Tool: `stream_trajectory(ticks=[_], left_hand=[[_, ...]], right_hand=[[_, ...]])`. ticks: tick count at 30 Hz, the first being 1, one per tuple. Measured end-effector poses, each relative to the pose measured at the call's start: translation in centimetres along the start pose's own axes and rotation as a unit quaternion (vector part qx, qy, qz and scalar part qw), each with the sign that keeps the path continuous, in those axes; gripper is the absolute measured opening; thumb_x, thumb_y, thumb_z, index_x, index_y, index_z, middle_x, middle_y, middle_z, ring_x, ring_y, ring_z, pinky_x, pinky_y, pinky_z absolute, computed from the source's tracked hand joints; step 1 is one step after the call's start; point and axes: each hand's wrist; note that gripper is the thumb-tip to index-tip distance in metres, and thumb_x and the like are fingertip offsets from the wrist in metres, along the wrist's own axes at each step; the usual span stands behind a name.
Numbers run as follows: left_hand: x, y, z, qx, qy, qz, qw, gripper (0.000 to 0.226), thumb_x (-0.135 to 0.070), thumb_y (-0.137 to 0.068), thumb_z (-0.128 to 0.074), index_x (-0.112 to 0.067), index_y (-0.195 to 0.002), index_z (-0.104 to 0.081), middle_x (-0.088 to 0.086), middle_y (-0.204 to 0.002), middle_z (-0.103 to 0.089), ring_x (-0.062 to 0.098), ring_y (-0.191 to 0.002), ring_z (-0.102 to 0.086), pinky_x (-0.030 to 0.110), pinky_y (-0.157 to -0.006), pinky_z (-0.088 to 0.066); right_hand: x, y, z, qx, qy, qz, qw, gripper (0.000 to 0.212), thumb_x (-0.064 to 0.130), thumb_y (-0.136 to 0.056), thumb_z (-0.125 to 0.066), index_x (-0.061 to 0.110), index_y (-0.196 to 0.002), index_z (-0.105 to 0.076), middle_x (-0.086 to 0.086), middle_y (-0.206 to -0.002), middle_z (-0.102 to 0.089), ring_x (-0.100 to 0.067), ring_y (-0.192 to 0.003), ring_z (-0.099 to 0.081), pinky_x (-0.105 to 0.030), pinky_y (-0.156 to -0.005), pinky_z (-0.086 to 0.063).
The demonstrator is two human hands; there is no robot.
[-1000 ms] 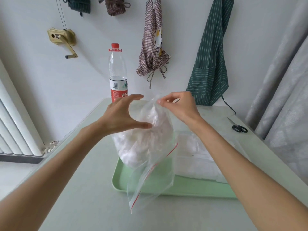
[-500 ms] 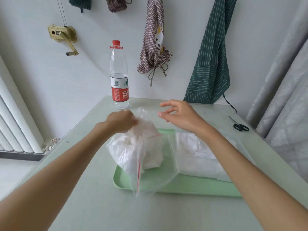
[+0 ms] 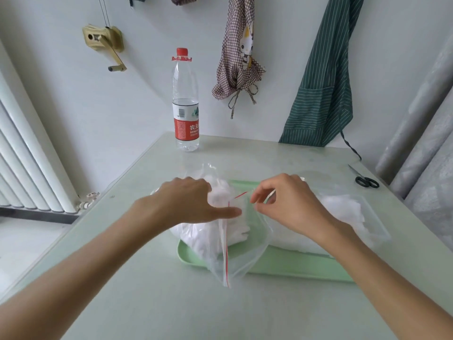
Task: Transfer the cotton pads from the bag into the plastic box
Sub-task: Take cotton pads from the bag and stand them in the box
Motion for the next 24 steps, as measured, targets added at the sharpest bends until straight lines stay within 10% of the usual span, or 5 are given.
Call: stream_trajectory(ticks=[7, 14, 16, 20, 24], left_hand=[[1.3, -5.2, -1.2, -0.056, 0.183, 0.049, 0.98, 0.035, -0.032, -0.099, -0.039, -0.004, -0.111, -0.057, 0.015, -0.115, -0.061, 0.035, -0.107, -0.057, 0.034, -0.086, -0.044], [1.7, -4.6, -1.7, -0.019, 0.71, 0.065, 0.701, 0.021, -0.005, -0.093, -0.039, -0.013, -0.077, -0.051, 0.002, -0.086, -0.075, 0.01, -0.071, -0.072, 0.023, -0.072, -0.051], [2.1, -4.4, -2.3, 0.0, 0.684, 0.05, 0.728, 0.02, -0.009, -0.095, -0.041, -0.014, -0.078, -0.05, 0.005, -0.091, -0.075, 0.009, -0.071, -0.072, 0.024, -0.073, -0.05], [3.3, -3.6, -3.5, -0.213, 0.278, 0.044, 0.935, 0.023, -0.035, -0.089, -0.06, -0.023, -0.108, -0.055, -0.01, -0.107, -0.065, 0.013, -0.093, -0.062, 0.031, -0.077, -0.046], [2.7, -0.4, -3.3, -0.385, 0.085, -0.138, 0.909, 0.01, -0.029, -0.085, -0.066, -0.036, -0.092, -0.068, -0.016, -0.093, -0.068, 0.014, -0.081, -0.062, 0.023, -0.051, -0.036]], right_hand=[[1.3, 2.1, 0.4, 0.088, 0.071, -0.019, 0.993, 0.059, 0.046, -0.074, -0.073, 0.028, -0.127, -0.056, 0.0, -0.118, -0.063, -0.02, -0.115, -0.054, -0.03, -0.09, -0.043], [2.6, 1.9, -2.9, 0.052, 0.141, 0.045, 0.988, 0.086, 0.046, -0.08, -0.068, 0.007, -0.143, -0.024, -0.004, -0.145, -0.036, -0.024, -0.119, -0.051, -0.031, -0.082, -0.042], [2.7, 1.3, -4.6, 0.089, 0.168, 0.028, 0.981, 0.101, 0.042, -0.08, -0.07, 0.001, -0.148, -0.007, -0.011, -0.154, -0.02, -0.026, -0.13, -0.042, -0.032, -0.092, -0.042], [2.3, 0.8, -6.3, 0.119, 0.188, 0.031, 0.975, 0.101, 0.042, -0.076, -0.074, 0.002, -0.145, -0.013, -0.011, -0.147, -0.026, -0.026, -0.128, -0.041, -0.033, -0.091, -0.043], [1.6, 1.1, -6.2, 0.116, 0.171, 0.033, 0.978, 0.093, 0.041, -0.077, -0.072, 0.01, -0.144, -0.017, -0.009, -0.143, -0.031, -0.026, -0.126, -0.042, -0.035, -0.091, -0.044]])
Point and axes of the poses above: each hand's wrist, its own y-axis away from the middle knuckle, its own z-axis out of the back of the hand, x = y × z
